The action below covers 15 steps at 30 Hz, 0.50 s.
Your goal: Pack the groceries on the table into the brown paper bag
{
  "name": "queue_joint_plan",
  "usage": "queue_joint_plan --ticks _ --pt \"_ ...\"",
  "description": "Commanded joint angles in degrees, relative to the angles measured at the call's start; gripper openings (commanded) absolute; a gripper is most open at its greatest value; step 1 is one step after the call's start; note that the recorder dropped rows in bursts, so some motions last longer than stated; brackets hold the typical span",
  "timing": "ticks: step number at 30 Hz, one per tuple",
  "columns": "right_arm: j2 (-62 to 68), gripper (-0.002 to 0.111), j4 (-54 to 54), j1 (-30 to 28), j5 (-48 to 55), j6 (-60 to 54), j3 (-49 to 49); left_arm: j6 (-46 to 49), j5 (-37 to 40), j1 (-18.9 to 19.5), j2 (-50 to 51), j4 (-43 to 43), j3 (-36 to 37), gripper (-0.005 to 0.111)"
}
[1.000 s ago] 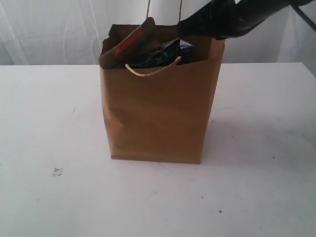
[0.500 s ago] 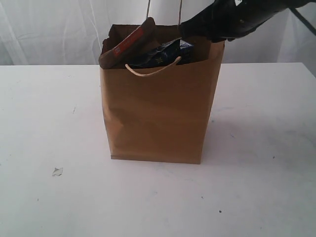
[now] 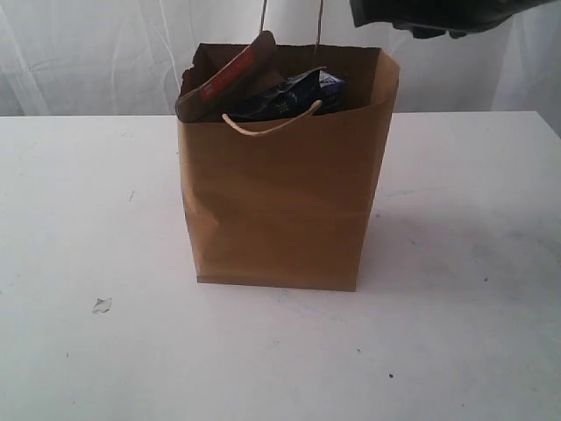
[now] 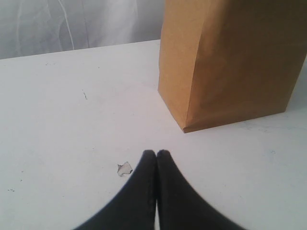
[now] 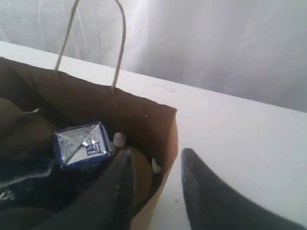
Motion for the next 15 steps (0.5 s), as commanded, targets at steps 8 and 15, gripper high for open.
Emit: queue_joint_plan --ticks 8,15 --pt "-21.2 0.000 0.5 0.3 -10.4 2.9 19.9 0.0 -0.1 0.2 -0.3 -0.6 0.2 0.000" --pt "-28.0 0.000 2.6 0.3 0.0 2.9 23.8 0.0 -0.1 0.2 -0.3 -0.6 0.2 0.000"
